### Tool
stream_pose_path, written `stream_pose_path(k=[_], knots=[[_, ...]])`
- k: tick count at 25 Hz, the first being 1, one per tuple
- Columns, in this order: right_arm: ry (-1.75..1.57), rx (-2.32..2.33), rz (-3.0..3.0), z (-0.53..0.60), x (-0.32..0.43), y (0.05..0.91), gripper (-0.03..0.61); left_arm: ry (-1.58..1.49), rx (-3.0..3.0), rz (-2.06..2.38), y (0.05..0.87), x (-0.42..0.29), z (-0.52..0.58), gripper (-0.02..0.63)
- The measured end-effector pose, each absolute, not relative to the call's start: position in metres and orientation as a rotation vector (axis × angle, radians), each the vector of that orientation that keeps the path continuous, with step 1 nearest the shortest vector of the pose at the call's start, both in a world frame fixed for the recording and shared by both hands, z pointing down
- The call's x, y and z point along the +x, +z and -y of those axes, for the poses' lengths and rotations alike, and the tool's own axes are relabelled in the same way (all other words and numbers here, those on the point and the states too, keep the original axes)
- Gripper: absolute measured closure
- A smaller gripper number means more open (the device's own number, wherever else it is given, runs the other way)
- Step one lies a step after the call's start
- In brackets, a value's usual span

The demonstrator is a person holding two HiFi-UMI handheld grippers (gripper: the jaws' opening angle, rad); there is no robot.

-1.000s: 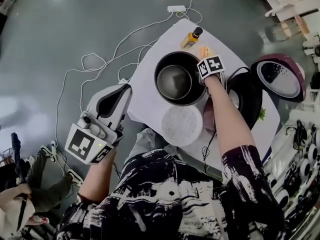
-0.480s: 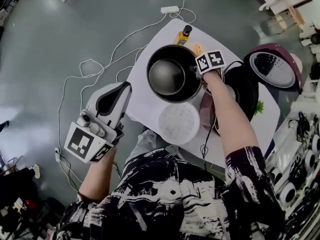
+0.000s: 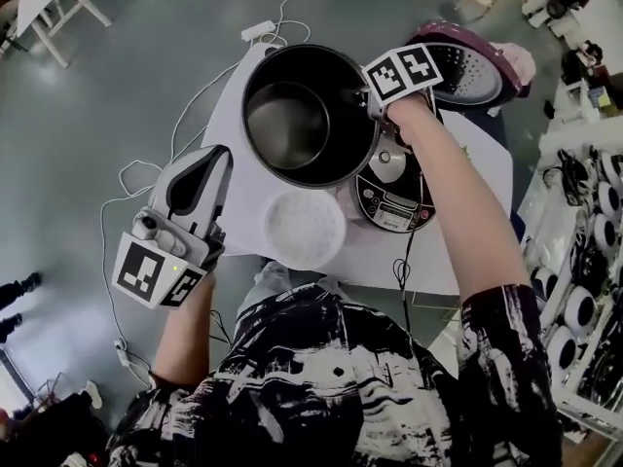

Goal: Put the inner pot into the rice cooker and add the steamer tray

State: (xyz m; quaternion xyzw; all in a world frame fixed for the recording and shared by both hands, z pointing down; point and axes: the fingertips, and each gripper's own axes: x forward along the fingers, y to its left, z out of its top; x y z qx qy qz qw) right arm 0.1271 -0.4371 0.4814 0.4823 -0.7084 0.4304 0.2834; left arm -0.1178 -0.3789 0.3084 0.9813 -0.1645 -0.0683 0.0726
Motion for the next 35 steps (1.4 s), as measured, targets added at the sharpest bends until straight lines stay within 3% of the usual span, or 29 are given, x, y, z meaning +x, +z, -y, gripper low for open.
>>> stream_pose_path(k=[7, 17, 35], knots=[[1.231, 1.464, 1.800, 0.344, 0.233, 0.448, 0.572, -0.241, 2.992, 0.331, 0.288, -0.044, 0.343, 0.609], [1.384, 1.770, 1.518, 0.240, 0.358, 0.500, 0.572, -0.189, 3.017, 0.205, 0.292, 0.003, 0.305, 0.609], [1.383, 1.797, 1.303, 0.236, 0.371, 0.572, 0.571, -0.089, 3.003, 0.274, 0.305, -0.008, 0.307, 0.609]])
